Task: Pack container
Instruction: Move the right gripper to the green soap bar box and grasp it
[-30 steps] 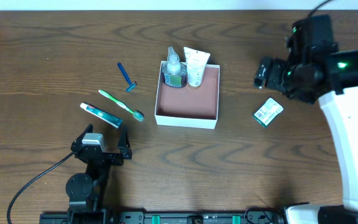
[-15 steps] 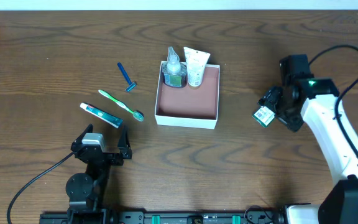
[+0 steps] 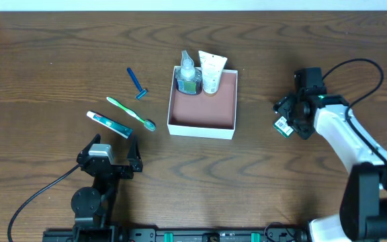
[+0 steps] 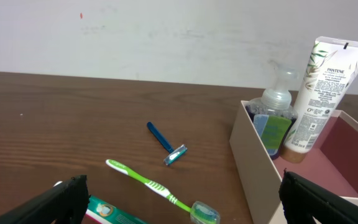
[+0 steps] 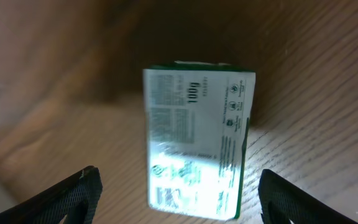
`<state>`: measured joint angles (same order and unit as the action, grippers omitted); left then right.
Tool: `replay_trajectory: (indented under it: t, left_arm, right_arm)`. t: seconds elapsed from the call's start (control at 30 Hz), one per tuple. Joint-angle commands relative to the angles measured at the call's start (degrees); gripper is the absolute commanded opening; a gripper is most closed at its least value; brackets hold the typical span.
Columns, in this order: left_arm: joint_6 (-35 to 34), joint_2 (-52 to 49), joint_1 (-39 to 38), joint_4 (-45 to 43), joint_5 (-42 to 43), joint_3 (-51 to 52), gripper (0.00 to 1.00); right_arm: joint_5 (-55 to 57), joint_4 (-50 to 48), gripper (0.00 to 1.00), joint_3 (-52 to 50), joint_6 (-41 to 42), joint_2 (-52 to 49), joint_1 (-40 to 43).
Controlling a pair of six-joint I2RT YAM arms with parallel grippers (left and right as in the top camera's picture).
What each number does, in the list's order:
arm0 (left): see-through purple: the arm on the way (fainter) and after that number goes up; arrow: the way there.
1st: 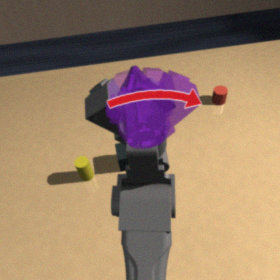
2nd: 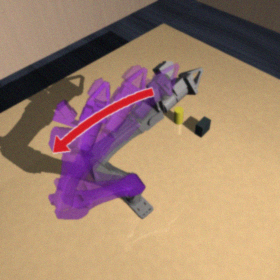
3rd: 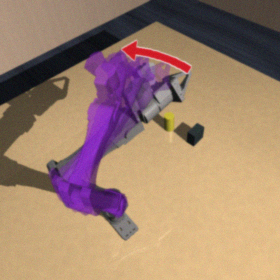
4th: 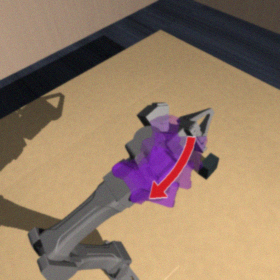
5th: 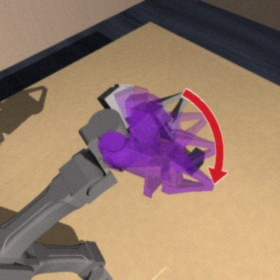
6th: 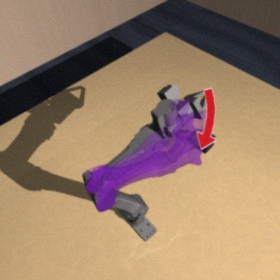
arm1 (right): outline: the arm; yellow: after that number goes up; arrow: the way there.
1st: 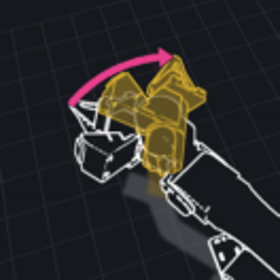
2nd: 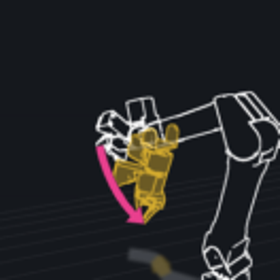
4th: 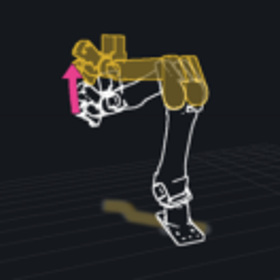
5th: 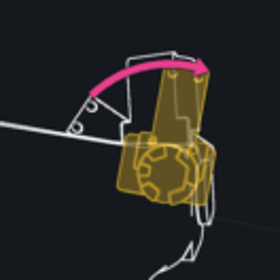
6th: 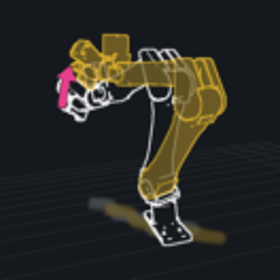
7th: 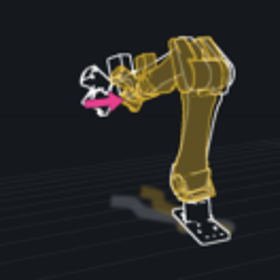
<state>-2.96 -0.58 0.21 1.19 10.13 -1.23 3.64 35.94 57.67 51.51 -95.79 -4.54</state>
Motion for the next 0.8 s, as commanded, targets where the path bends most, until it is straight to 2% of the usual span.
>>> replay_trajectory:
  t: [0.0,0.2,0.3,0.4,0.67,0.77]
  left_arm:
    - [-0.07,0.35,-0.17,1.97,0.81,1.01,0.98]
    - [-0.07,0.35,-0.17,1.97,0.81,1.01,0.98]
    - [-0.07,0.35,-0.17,1.97,0.81,1.01,0.98]
    - [-0.07,0.17,-0.17,1.97,0.81,1.01,0.98]
    - [-0.07,-0.07,-0.17,1.97,0.81,1.01,0.98]
    - [-0.07,-0.07,-0.17,1.97,0.81,1.01,0.98]
  right_arm:
    - [0.63,-0.39,0.82,-0.48,0.26,-3.02,1.38]
    - [0.55,-1.95,0.82,-0.48,0.28,-7.28,2.08]
    - [0.31,-2.56,0.77,-0.48,0.04,-8.15,2.34]
    - [-0.33,-2.56,0.63,-0.48,-1.7,-8.81,2.34]
    - [-1.84,-2.47,0.35,-0.39,-6.82,-8.87,2.32]
    - [-4.83,-3.65,0.29,0.13,-10.21,-8.68,2.34]
